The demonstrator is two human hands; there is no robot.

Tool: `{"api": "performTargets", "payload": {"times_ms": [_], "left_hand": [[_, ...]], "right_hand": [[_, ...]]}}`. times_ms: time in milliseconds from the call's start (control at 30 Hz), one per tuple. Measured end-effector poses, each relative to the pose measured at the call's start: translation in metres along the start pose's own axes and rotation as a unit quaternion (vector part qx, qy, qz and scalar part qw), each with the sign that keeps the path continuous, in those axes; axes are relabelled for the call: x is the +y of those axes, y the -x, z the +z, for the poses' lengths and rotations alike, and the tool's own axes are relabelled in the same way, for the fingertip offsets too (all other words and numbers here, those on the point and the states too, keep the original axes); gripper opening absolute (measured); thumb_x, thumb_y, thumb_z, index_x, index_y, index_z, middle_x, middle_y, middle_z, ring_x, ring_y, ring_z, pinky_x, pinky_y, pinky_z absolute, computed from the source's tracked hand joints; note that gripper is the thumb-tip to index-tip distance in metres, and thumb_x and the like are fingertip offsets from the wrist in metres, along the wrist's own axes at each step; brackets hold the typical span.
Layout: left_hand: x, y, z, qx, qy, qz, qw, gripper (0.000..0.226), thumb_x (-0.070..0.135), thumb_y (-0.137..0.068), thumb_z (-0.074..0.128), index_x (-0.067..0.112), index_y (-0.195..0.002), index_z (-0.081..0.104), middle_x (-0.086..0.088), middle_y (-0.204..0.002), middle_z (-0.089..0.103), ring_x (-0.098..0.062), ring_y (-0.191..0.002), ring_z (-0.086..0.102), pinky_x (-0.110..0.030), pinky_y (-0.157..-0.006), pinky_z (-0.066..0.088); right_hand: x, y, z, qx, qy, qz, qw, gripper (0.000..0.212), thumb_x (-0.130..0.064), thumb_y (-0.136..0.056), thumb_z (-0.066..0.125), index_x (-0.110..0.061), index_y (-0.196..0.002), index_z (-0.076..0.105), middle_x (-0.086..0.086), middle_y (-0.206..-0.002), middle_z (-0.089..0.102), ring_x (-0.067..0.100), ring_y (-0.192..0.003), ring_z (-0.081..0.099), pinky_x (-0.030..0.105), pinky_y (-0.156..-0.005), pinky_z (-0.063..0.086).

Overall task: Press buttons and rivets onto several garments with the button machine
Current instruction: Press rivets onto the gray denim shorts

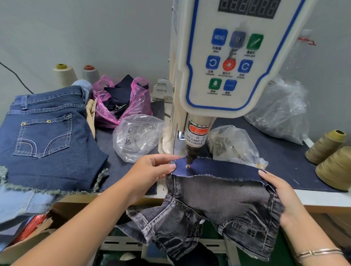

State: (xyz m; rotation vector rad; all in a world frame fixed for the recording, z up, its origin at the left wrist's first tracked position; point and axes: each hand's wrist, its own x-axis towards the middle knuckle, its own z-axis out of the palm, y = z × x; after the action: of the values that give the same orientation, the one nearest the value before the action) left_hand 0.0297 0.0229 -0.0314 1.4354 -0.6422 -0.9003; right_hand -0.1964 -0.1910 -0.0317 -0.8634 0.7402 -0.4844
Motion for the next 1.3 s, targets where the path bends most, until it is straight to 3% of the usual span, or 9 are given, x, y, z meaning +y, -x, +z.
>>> {"api": "performTargets", "payload": {"times_ms": [200,400,500,600,800,933,1033,1167,1300], "left_hand": [[0.002,0.001,0.001,0.005,0.01,-0.005,1.0,0.024,0.01,-0.089,0.065,0.029,-0.1,0.077,0.007,-0.095,0.069,-0.004,-0.082,0.057,-0.025,-0.086,0.044],[0.004,0.003,-0.007,-0.047,0.001,0.018,0.999,0.038,0.005,-0.079,0.067,0.023,-0.113,0.065,-0.001,-0.087,0.055,-0.007,-0.08,0.055,-0.016,-0.075,0.046],[0.009,0.007,-0.015,-0.072,-0.056,0.003,0.996,0.043,0.012,-0.069,0.061,0.027,-0.11,0.066,-0.006,-0.09,0.051,-0.013,-0.083,0.048,-0.021,-0.073,0.041],[0.016,0.012,-0.023,-0.102,-0.147,0.009,0.984,0.029,0.025,-0.067,0.067,0.021,-0.096,0.067,0.001,-0.094,0.061,-0.011,-0.085,0.053,-0.028,-0.079,0.04],[0.027,0.029,-0.012,-0.113,-0.311,0.106,0.938,0.012,0.028,-0.08,0.071,0.023,-0.091,0.066,0.004,-0.09,0.066,-0.013,-0.088,0.062,-0.03,-0.086,0.05],[0.042,0.037,0.023,-0.16,-0.299,0.155,0.928,0.019,0.046,-0.083,0.062,0.028,-0.086,0.066,0.014,-0.075,0.065,0.003,-0.07,0.055,-0.022,-0.064,0.044],[0.045,0.036,0.033,-0.125,-0.269,0.174,0.939,0.033,0.051,-0.085,0.056,0.022,-0.07,0.059,0.011,-0.063,0.048,-0.003,-0.062,0.043,-0.025,-0.06,0.034],[0.049,0.04,0.021,-0.167,-0.23,0.147,0.948,0.036,0.025,-0.096,0.057,0.036,-0.062,0.061,0.018,-0.059,0.051,0.003,-0.056,0.044,-0.01,-0.057,0.033],[0.056,0.041,0.001,-0.187,-0.274,0.108,0.937,0.031,0.026,-0.095,0.06,0.02,-0.065,0.054,0.01,-0.063,0.043,-0.004,-0.058,0.039,-0.017,-0.057,0.032]], "right_hand": [[-0.002,0.001,0.004,0.024,0.003,-0.003,1.0,0.01,-0.018,-0.068,0.069,-0.024,-0.071,0.076,0.005,-0.071,0.071,0.021,-0.057,0.068,0.03,-0.052,0.055],[-0.001,0.012,0.006,-0.015,0.002,-0.004,1.0,0.013,-0.015,-0.075,0.065,-0.02,-0.074,0.077,0.008,-0.075,0.073,0.023,-0.061,0.07,0.031,-0.053,0.056],[0.0,0.025,0.016,-0.077,0.016,-0.021,0.997,0.012,-0.014,-0.069,0.067,-0.015,-0.074,0.077,0.01,-0.074,0.073,0.023,-0.062,0.071,0.03,-0.053,0.056],[-0.001,0.037,0.03,-0.133,0.049,-0.041,0.989,0.02,-0.015,-0.067,0.064,-0.01,-0.08,0.078,0.013,-0.08,0.074,0.023,-0.067,0.072,0.028,-0.055,0.056],[0.001,0.053,0.069,-0.207,0.124,-0.024,0.97,0.033,-0.018,-0.069,0.07,-0.005,-0.098,0.074,0.021,-0.1,0.071,0.029,-0.085,0.071,0.033,-0.07,0.058],[0.005,0.055,0.093,-0.2,0.19,-0.02,0.961,0.032,-0.022,-0.068,0.07,0.0,-0.092,0.072,0.024,-0.093,0.07,0.028,-0.076,0.067,0.033,-0.069,0.053],[0.002,0.056,0.096,-0.21,0.237,-0.021,0.948,0.034,-0.027,-0.07,0.073,-0.003,-0.094,0.072,0.024,-0.096,0.07,0.027,-0.079,0.065,0.032,-0.071,0.051],[-0.013,0.058,0.088,-0.239,0.355,-0.039,0.903,0.01,-0.03,-0.079,0.072,-0.021,-0.077,0.073,-0.001,-0.077,0.068,0.008,-0.069,0.06,0.016,-0.064,0.046],[-0.028,0.053,0.075,-0.218,0.547,-0.08,0.804,0.015,-0.033,-0.088,0.063,-0.025,-0.078,0.068,-0.013,-0.074,0.059,0.0,-0.071,0.051,0.015,-0.072,0.039]]}}
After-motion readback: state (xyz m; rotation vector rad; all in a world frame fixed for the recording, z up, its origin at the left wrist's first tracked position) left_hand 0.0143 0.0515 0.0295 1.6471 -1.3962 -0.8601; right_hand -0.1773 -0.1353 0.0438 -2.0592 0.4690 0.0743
